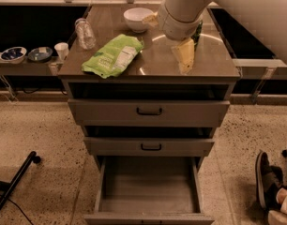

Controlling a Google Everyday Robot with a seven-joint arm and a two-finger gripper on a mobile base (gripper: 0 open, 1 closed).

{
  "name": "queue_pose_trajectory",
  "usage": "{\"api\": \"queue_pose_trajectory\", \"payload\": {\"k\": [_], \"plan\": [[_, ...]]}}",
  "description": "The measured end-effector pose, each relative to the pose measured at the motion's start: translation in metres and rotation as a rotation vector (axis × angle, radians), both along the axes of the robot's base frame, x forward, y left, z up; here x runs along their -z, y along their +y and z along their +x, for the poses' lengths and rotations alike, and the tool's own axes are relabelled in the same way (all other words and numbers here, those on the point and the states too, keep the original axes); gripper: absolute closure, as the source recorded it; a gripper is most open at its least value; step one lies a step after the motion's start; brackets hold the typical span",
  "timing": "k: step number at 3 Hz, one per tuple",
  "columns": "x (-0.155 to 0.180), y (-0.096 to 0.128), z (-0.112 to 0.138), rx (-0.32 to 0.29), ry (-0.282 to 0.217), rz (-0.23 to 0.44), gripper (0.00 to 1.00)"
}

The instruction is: Place green rice chip bag into bottom drawer

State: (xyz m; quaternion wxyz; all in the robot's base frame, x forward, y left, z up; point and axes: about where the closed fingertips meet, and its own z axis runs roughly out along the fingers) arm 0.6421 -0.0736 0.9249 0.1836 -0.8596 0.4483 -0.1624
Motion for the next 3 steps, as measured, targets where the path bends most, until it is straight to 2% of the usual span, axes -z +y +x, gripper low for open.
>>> {"api": "queue_pose_trajectory", "payload": {"k": [1, 2, 3], "plan": [[0.005, 0.005, 0.012, -0.074, 0.001, 0.055, 0.0], [0.016, 0.037, 0.038, -0.22, 0.002, 0.145, 0.0], [0.03, 0.071, 0.063, -0.347, -0.001, 0.201, 0.0]]}}
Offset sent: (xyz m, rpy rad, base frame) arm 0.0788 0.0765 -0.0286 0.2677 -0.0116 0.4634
